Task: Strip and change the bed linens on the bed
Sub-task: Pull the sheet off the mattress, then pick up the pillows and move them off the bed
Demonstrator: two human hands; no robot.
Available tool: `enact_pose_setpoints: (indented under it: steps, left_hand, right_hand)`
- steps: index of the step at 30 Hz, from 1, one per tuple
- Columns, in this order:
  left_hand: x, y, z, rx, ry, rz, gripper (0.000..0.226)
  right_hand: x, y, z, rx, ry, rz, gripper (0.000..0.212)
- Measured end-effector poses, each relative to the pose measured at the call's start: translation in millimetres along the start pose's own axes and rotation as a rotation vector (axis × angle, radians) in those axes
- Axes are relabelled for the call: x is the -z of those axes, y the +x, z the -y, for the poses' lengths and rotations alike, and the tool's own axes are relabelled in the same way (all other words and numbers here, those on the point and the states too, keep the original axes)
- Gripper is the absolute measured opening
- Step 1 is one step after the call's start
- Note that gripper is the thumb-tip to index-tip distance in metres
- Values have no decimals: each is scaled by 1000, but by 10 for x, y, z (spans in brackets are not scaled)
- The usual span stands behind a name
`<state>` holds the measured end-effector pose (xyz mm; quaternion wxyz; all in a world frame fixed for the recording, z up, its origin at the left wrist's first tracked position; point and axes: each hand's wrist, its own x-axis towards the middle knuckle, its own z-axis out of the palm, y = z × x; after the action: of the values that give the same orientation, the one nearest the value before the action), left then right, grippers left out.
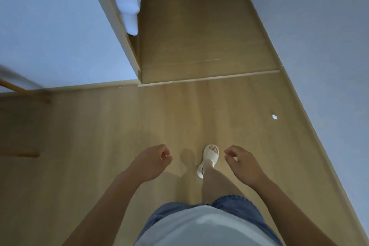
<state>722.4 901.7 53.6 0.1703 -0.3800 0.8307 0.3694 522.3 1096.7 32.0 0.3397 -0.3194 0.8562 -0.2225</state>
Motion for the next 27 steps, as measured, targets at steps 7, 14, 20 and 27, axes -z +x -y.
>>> enact_pose_setpoints:
  steps: [7, 14, 20, 27]
  left_hand:
    - [1022, 1749, -560, 112, -60, -66, 23]
    - [2173, 3134, -792, 252, -227, -193, 10]
    - [3194, 4479, -636, 242, -349, -341, 13]
    - [4690, 5859, -614, 317, -479, -488, 39]
  right_hand:
    - [1056, 2070, 340, 46, -41, 92, 19]
    - [1845, 4120, 1317, 164, -138, 177, 17]
    - [1940, 5933, 2499, 289, -111, 226, 18]
    - [2153, 7534, 3774, 469, -162, 329, 21]
